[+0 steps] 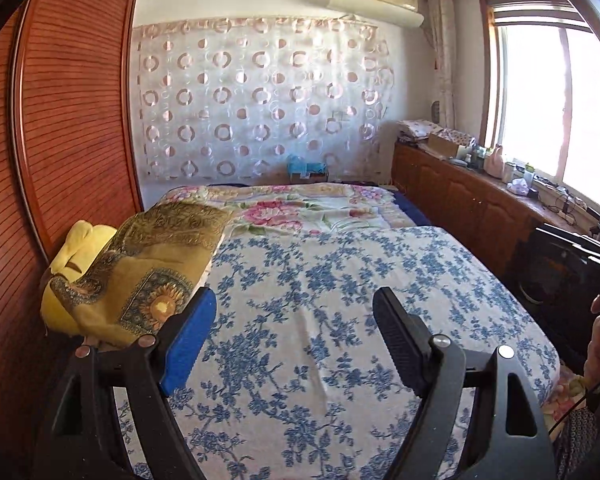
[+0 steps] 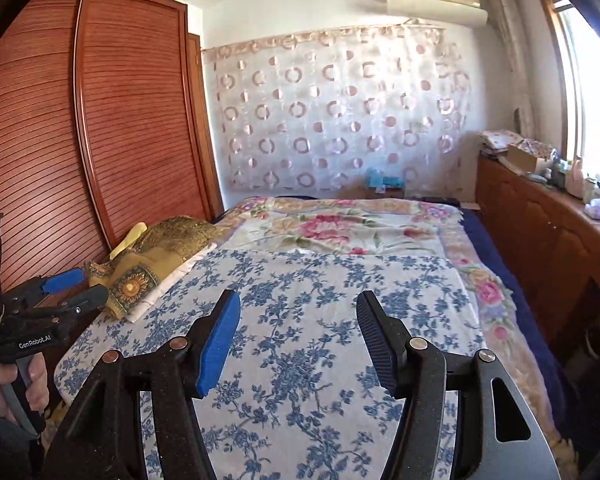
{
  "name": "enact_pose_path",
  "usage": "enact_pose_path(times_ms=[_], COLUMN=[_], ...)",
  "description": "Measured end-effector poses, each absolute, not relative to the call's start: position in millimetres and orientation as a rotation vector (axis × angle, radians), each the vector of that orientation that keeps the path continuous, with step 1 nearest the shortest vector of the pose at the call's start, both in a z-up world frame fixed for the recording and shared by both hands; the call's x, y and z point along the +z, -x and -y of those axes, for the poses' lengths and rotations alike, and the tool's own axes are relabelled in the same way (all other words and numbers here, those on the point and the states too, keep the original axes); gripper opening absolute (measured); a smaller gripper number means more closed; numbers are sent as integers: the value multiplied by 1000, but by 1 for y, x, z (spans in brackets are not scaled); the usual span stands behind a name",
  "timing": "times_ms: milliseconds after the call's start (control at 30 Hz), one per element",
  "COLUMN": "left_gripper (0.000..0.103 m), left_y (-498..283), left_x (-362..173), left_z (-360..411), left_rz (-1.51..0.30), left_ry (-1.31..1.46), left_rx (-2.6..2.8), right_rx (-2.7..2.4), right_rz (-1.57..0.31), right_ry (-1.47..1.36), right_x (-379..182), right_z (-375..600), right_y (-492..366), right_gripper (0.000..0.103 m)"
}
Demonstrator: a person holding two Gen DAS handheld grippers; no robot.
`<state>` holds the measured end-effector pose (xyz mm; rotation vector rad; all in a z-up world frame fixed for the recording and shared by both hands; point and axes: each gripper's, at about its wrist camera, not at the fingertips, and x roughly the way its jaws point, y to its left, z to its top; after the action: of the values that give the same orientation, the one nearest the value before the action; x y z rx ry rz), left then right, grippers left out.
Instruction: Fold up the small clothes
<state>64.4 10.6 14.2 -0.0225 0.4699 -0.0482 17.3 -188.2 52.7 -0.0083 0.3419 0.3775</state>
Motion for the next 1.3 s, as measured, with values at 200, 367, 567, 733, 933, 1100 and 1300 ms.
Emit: enact_pose_path(times_ms=[200, 367, 567, 733, 933, 1100, 1300], left_gripper=[81, 81, 81, 81, 81, 81, 81], left_y=[-59, -57, -56, -56, -55, -55, -55], left_x=[28, 33, 35, 35, 36, 37, 38], left_z=[1, 3, 5, 5, 6, 6, 5], left_rz=[-443, -439, -436, -435, -432, -432, -427], left_ry=[9, 10, 4, 5, 9, 9, 6], left_rx=[-48, -39, -32, -33, -27, -25, -23], right_rx=[356, 347, 337, 337, 337, 339, 345], right_rz=[-313, -312, -304, -302, -304, -300, -300], right_ry=[-3, -13, -15, -16, -11, -5, -1], right_x=[52, 46, 44, 41, 41, 41, 38], right_z=[188, 185, 189, 192, 193, 195, 197], right_y=[3, 3, -1, 1, -1, -3, -6], right_gripper=[63, 62, 62, 63, 63, 63, 63])
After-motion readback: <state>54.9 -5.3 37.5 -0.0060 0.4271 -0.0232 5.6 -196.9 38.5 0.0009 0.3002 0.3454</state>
